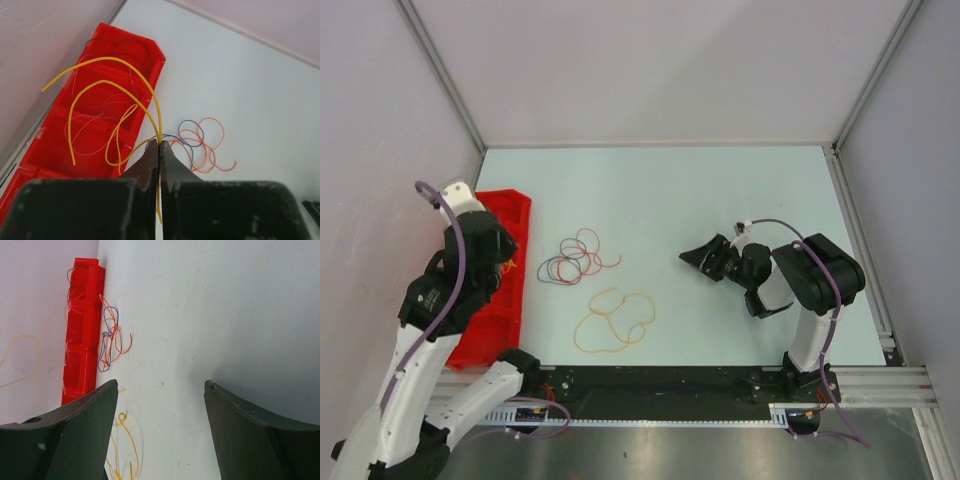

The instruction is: Untangle the cables

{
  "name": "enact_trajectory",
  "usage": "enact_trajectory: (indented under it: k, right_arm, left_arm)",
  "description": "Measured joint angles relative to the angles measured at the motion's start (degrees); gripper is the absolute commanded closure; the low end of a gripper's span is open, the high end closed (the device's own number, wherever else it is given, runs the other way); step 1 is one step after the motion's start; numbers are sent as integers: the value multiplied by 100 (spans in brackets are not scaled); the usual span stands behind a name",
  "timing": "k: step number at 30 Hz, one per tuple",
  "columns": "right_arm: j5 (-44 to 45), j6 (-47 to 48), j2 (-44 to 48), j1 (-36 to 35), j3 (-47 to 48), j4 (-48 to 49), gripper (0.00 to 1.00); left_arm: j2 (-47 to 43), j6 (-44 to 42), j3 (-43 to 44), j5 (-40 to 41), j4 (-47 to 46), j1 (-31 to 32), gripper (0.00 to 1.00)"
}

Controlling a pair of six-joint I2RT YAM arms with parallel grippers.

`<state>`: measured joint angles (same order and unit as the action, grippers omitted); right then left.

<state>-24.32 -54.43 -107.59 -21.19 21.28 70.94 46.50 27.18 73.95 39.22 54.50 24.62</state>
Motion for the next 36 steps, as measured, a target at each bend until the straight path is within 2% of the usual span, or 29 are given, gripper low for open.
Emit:
enact_trajectory:
  k: [5,8,14,16,18,22,27,31,36]
  right_arm:
    - [0,7,26,0,20,-87,25]
    - [-17,24,59,0,57,-212,25]
    - [-66,48,74,0,157,-407,25]
    - [-83,44,57,2,164,-391,25]
    - [-111,39,26,7,175,-350,25]
    - [-168,31,-31,9,195,-269,26]
    - [-251,4,-74,70,203,-221,26]
    - [-341,-24,-114,105,223,-186,26]
    - [-409,-109,-197,118,286,-131,26]
  left_arm:
    - [-605,699,-946,426,-55,-103,100]
    - [-684,1296,-1139,693,37,-103,100]
    - [323,3956,-717,1740,1515,-118,100]
    - [542,4524,-732,1915,1709,-118,100]
    - [527,4732,-914,1987,1718,-120,100]
    - [-280,4262,-1449,2031,938,-125,100]
    - [-1276,3001,-1888,2181,-643,-192,100]
    - [-1327,2168,-1923,2232,-1742,-365,100]
    - [-1126,1862,-1934,2090,-2262,-739,100]
